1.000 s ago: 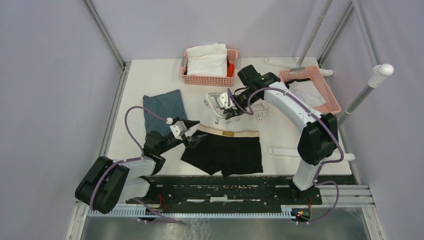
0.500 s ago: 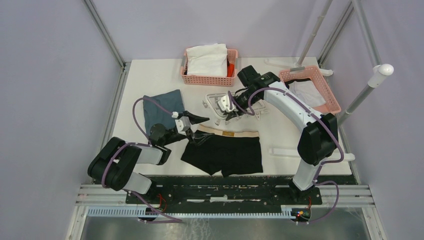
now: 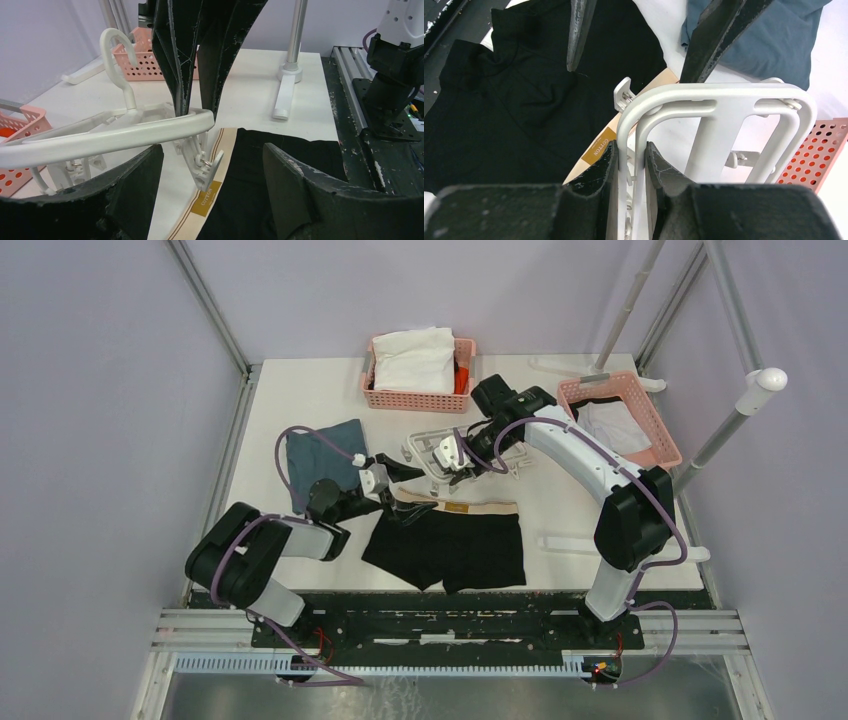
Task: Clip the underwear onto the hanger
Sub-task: Open the clamp at the hanger.
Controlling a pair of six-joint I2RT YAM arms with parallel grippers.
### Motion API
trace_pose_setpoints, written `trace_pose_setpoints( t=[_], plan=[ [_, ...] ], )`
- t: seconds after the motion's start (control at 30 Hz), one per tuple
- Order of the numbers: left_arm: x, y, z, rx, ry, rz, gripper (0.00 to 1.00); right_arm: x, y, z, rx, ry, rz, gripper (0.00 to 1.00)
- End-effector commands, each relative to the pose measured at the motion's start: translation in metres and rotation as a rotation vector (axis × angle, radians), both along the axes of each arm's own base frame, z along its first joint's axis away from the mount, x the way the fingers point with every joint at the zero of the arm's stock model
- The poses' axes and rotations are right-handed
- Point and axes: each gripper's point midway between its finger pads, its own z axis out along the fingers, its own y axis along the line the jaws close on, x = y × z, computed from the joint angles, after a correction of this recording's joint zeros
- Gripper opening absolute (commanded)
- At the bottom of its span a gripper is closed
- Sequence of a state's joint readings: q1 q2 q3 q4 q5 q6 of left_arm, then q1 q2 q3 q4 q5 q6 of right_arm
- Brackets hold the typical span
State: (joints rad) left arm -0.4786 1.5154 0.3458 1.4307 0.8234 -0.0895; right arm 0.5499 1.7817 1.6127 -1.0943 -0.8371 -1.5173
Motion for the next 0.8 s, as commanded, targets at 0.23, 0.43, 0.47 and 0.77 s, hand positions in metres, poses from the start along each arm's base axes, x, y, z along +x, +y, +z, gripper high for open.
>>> trace_pose_setpoints(
  t=[0.23, 0.43, 0.47, 0.77],
  plan=[
    [0.003, -0.011, 0.013, -0.026, -0.050, -0.060, 0.81, -0.009, 0.011, 0.023, 0.086, -0.058, 0.082, 0.00],
    [0.004, -0.015, 0.013, -0.029, -0.046, -0.090, 0.81, -0.011, 0.012, 0.024, 0.088, -0.057, 0.090, 0.00],
    [0.004, -0.016, 0.013, -0.029, -0.047, -0.095, 0.81, -0.011, 0.013, 0.025, 0.089, -0.057, 0.092, 0.00],
    [0.006, -0.019, 0.009, -0.028, -0.037, -0.110, 0.79, -0.014, 0.016, 0.025, 0.092, -0.051, 0.101, 0.00]
  ],
)
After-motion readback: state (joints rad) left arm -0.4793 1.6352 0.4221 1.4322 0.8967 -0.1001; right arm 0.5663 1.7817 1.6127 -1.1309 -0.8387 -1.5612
